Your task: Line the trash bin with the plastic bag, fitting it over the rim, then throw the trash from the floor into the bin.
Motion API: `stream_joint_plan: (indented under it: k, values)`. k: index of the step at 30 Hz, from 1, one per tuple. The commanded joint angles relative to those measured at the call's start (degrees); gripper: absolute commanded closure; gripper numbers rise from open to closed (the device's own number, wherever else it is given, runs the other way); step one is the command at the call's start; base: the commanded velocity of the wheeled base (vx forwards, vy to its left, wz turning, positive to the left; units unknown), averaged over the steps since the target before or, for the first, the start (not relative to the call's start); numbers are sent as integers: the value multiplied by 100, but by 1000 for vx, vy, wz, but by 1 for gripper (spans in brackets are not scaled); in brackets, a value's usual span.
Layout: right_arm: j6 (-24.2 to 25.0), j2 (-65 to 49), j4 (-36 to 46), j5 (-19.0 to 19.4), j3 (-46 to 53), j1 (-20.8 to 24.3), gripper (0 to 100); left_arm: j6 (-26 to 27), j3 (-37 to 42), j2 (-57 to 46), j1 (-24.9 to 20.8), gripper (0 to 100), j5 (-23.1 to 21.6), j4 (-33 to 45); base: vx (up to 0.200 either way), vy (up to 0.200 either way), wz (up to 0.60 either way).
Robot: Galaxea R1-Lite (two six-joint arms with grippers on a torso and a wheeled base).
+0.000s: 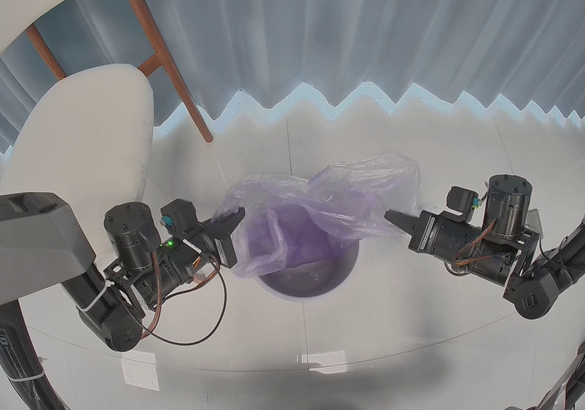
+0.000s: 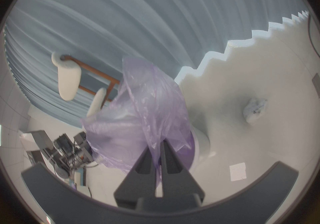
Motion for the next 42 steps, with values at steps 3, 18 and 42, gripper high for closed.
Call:
stream_joint_plan:
  k: [3, 18, 42]
  values:
    - [-408, -64, 328, 130, 300, -17, 100, 9, 755, -321, -32, 100, -23, -1, 200, 0, 0]
    - [-531, 42, 354, 157, 282, -237, 100, -26, 246, -101, -419, 100, 355, -1, 160, 0, 0]
    - [-276, 1606, -1034, -63, -509, -800, 100, -61, -888, 1024, 108, 100, 1612, 316, 0, 0, 0]
